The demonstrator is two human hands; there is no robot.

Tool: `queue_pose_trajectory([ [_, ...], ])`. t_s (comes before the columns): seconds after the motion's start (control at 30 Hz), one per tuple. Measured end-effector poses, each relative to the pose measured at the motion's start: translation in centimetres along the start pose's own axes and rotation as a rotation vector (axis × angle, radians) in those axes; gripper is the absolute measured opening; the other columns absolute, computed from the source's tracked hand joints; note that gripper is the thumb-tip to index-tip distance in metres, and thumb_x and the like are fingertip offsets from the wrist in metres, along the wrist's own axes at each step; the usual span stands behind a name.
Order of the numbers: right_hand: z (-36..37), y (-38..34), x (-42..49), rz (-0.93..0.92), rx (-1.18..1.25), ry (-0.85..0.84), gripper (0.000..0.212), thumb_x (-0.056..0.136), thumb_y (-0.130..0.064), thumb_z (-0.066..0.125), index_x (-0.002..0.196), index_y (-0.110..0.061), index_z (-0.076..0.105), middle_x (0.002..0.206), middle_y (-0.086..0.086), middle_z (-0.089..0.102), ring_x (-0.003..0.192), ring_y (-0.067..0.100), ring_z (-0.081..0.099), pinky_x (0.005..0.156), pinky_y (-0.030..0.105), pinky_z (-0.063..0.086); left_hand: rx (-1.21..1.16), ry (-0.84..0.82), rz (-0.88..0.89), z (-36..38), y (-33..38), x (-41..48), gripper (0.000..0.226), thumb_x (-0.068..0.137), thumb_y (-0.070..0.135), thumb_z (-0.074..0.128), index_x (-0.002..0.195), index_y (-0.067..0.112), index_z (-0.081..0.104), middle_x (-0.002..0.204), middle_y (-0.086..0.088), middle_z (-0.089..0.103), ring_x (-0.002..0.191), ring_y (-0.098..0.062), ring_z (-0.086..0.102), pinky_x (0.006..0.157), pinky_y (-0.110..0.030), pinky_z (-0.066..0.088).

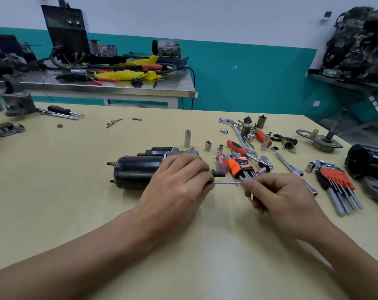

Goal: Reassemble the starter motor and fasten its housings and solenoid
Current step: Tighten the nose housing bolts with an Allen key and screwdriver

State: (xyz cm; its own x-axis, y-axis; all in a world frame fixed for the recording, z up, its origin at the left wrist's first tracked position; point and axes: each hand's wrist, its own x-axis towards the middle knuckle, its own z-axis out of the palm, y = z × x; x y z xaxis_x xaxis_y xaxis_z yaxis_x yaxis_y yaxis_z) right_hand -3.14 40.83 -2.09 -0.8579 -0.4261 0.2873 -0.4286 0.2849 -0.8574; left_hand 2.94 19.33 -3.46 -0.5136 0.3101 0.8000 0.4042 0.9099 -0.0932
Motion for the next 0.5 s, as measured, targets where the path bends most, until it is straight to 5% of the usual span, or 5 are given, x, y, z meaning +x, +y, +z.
queue_pose_trajectory([
  [0.1, 0.0, -0.5, 0.3, 0.355, 0.370, -0.158, 0.040, 0.069, -0.053, 0.069, 0.056, -0.016, 0.067, 0.048, 0.005, 0.053, 0.039, 0.013, 0.045, 0.036, 0.019, 0.033, 0.011, -0.004, 0.008, 0.0, -0.1, 0.0, 0.014, 0.092, 0.019, 0.069, 0.089, 0.006, 0.075, 0.093, -0.005, 0.070, 0.097, -0.026, 0.062, 0.083, -0.037, 0.047],
  [0.17, 0.0, -0.3, 0.6, 0.406, 0.405, -0.114, 0.040, 0.081, -0.046, 0.065, 0.058, -0.014, 0.070, 0.049, 0.007, 0.054, 0.039, 0.014, 0.046, 0.035, 0.020, 0.033, 0.007, 0.002, 0.008, 0.0, -0.1, 0.0, 0.016, 0.094, 0.019, 0.066, 0.089, 0.006, 0.075, 0.092, -0.005, 0.070, 0.098, -0.026, 0.061, 0.083, -0.038, 0.047],
  [0.3, -1.5, 1.1, 0.9, -0.153, -0.176, 0.206, 0.017, 0.092, -0.015, 0.068, 0.079, -0.024, 0.076, 0.060, 0.004, 0.064, 0.046, 0.015, 0.051, 0.043, 0.032, 0.041, -0.003, 0.001, 0.000, 0.0, -0.1, 0.0, 0.019, 0.095, 0.020, 0.063, 0.089, 0.006, 0.075, 0.092, -0.005, 0.070, 0.099, -0.025, 0.060, 0.083, -0.039, 0.048],
  [0.4, -2.3, 1.9, 0.3, -0.496, -0.406, 0.140, 0.028, 0.079, -0.012, 0.080, 0.105, -0.022, 0.075, 0.079, -0.008, 0.069, 0.058, 0.012, 0.057, 0.048, 0.027, 0.045, 0.003, -0.014, -0.001, 0.0, -0.1, 0.0, 0.017, 0.094, 0.019, 0.065, 0.090, 0.006, 0.075, 0.093, -0.005, 0.071, 0.099, -0.025, 0.061, 0.083, -0.038, 0.047],
  [0.5, -1.7, 1.8, 0.1, -0.614, -0.486, 0.046, 0.030, 0.078, -0.025, 0.078, 0.106, -0.013, 0.077, 0.087, -0.008, 0.071, 0.066, 0.003, 0.059, 0.061, 0.011, 0.042, -0.005, -0.024, -0.002, 0.1, -0.2, -0.1, 0.015, 0.093, 0.019, 0.067, 0.091, 0.006, 0.075, 0.094, -0.005, 0.070, 0.100, -0.025, 0.060, 0.084, -0.038, 0.046],
])
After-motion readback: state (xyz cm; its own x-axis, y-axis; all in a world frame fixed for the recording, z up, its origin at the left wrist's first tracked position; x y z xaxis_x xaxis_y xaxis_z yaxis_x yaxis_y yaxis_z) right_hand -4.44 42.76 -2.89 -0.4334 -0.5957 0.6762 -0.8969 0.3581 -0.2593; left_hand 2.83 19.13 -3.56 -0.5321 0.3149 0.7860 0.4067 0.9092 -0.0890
